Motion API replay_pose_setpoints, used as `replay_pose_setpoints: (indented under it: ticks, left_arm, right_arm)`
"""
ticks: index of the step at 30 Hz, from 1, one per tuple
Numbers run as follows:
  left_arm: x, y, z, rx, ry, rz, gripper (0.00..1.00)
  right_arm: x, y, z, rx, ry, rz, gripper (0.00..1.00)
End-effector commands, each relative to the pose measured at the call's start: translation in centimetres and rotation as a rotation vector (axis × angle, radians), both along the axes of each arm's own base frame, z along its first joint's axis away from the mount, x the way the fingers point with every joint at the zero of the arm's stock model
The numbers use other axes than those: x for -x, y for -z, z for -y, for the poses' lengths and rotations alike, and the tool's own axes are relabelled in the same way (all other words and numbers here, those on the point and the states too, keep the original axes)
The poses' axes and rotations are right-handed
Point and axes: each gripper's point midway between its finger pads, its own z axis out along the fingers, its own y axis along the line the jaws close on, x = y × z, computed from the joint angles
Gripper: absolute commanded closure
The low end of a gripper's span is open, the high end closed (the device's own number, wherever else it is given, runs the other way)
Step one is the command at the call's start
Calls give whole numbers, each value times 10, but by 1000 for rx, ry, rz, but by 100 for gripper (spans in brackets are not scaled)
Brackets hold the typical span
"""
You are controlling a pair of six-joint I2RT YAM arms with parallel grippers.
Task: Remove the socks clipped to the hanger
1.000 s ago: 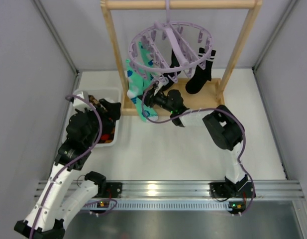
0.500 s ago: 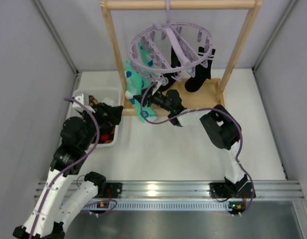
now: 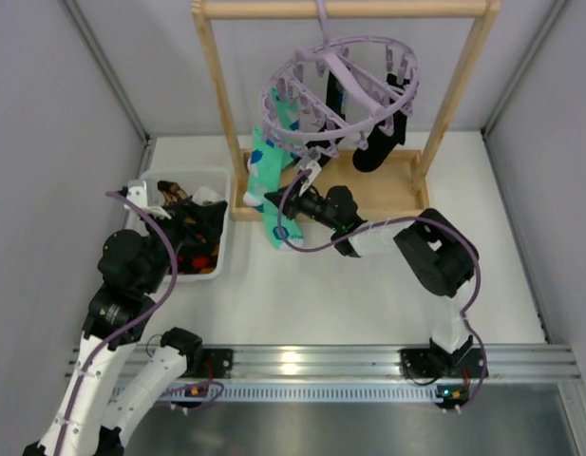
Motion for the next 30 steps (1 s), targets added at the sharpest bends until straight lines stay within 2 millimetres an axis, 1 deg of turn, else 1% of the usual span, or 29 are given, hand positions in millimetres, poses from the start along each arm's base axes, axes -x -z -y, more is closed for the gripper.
replay_pose_setpoints:
  ticks: [1, 3, 4, 5, 7, 8, 9, 10, 11, 12, 13, 14, 15, 16, 17, 19, 21, 22, 23, 26, 27, 28, 29, 30]
  left_arm:
    - [4, -6, -3, -10, -4, 21, 2]
    - [4, -2, -2, -7, 2, 11, 2]
    - [3, 2, 0, -9, 7, 2, 2]
    - [3, 2, 0, -8, 10, 1, 2]
    - [2, 6, 3, -9, 22, -9, 2]
    - [2, 9, 6, -12, 36, -18, 2]
    - [1, 11, 8, -12, 44, -24, 2]
    - [0, 13, 10, -14, 53, -33, 2]
    - [-3, 19, 14, -16, 70, -54, 2]
    - [-4, 20, 16, -1, 71, -66, 2]
    - [-3, 21, 22, 8, 104, -77, 2]
    - [-8, 26, 27, 9, 117, -102, 2]
    - [-8, 30, 36, 19, 160, -121, 2]
    - [-11, 34, 41, 21, 176, -135, 2]
    - [-19, 46, 47, 27, 188, -167, 2]
    - [-27, 57, 49, 21, 184, -196, 2]
    - [-37, 69, 47, 6, 151, -225, 2]
    - [-39, 70, 48, 4, 153, -225, 2]
    - [-40, 68, 50, 4, 164, -217, 2]
    - [-32, 45, 76, 23, 331, -115, 2]
    - [-33, 29, 84, 38, 376, -27, 2]
    - [-25, 26, 96, 38, 465, 3, 2]
    - [-24, 15, 101, 48, 500, 61, 2]
    - [-24, -4, 105, 64, 525, 148, 2]
  right_arm:
    - [46, -93, 13, -205, -42, 149, 100]
    - [58, -100, 22, -223, -41, 157, 100]
    - [65, -101, 32, -232, -27, 150, 100]
    - [70, -106, 38, -254, -18, 161, 100]
    - [79, -110, 54, -268, 8, 152, 100]
    - [81, -107, 58, -261, 18, 141, 100]
    - [84, -100, 63, -249, 26, 125, 100]
    - [87, -106, 69, -258, 36, 129, 100]
    - [90, -102, 72, -249, 39, 116, 100]
    - [90, -94, 74, -228, 49, 95, 100]
    - [90, -94, 77, -217, 61, 92, 100]
    - [90, -89, 77, -196, 66, 86, 100]
    - [88, -81, 79, -174, 77, 67, 100]
    - [89, -78, 83, -168, 89, 58, 100]
    - [91, -76, 85, -167, 92, 54, 100]
    - [95, -71, 91, -154, 100, 25, 100]
    - [100, -67, 96, -137, 102, 1, 100]
    - [101, -66, 97, -129, 103, -9, 100]
    - [103, -64, 98, -117, 103, -13, 100]
    - [108, -58, 102, -68, 98, -27, 100]
    - [113, -62, 104, -69, 86, -24, 100]
    - [116, -59, 105, -54, 78, -35, 100]
    - [119, -60, 106, -52, 72, -36, 100]
    - [124, -66, 110, -60, 63, -30, 100]
